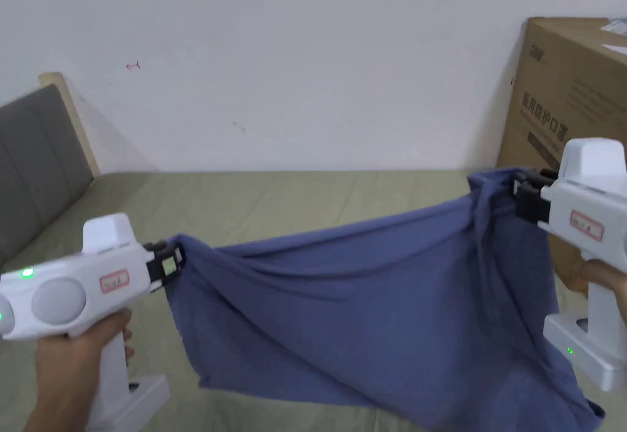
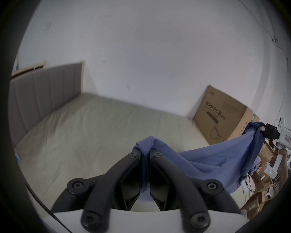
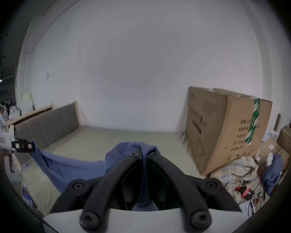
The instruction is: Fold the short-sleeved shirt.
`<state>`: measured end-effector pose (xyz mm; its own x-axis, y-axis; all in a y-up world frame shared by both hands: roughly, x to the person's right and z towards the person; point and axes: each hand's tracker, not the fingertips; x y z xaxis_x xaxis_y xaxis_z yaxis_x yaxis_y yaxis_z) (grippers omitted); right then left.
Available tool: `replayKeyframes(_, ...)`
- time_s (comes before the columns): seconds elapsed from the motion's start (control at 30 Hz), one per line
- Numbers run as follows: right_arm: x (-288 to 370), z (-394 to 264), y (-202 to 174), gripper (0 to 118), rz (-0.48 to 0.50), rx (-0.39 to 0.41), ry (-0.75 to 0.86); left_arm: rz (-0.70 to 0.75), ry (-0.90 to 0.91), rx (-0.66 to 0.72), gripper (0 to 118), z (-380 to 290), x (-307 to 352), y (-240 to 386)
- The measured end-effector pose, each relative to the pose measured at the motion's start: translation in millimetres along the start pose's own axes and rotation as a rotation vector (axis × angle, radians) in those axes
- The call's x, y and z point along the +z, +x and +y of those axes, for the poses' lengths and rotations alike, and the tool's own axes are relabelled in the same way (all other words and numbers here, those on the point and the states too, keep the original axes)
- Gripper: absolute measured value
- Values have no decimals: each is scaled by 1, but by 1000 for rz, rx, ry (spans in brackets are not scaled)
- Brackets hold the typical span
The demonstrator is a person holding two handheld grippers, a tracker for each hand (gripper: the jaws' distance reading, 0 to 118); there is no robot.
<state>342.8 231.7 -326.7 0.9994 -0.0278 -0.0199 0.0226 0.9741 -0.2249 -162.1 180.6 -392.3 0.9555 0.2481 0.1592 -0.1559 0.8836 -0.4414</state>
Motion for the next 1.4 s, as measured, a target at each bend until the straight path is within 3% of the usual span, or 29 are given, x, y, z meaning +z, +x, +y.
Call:
replayKeyframes(0.1, -7, 38, 17, 2, -12, -38, 68, -24, 60, -33, 7, 53, -12, 22)
replayKeyframes(0.43, -55, 150, 40, 2, -1, -45, 217, 6, 159, -144, 7, 210, -58, 55)
replayKeyframes(0.8, -127, 228, 43, 2, 15, -44, 318, 43, 276, -155, 7, 291, -99, 60)
replayKeyframes(1.03, -183, 203, 45, 2, 50, -36, 296, 102, 230, -241, 7, 272, -159, 46)
replayKeyframes(1.13, -195, 166, 32, 2, 71, -51, 243, 103, 179, -223, 7, 240, -198, 31)
replayKeyframes(1.4, -236, 47, 39, 2, 103, -118, 61, 109, -5, -192, 7, 117, -264, -5)
